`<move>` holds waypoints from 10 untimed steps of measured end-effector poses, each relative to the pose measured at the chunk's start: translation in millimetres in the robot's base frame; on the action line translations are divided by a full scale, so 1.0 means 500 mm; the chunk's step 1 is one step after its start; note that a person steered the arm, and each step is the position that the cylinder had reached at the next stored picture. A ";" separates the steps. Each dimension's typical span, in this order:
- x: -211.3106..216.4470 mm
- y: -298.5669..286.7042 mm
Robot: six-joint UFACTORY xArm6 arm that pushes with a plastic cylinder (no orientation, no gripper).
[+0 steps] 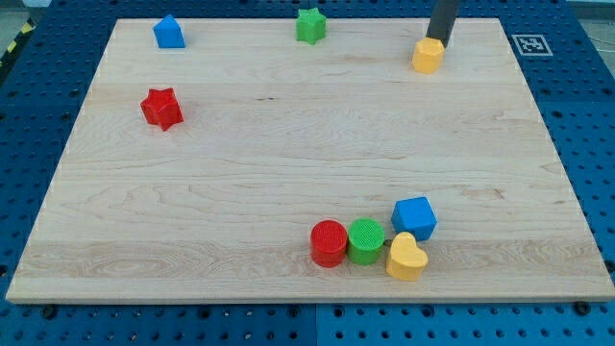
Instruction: Place the yellow hexagon diagonally bottom right to the green star
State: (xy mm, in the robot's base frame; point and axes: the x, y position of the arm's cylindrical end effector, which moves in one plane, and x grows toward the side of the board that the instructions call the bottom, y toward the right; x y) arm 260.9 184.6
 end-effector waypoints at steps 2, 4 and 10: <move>0.007 0.000; 0.034 -0.004; 0.111 -0.058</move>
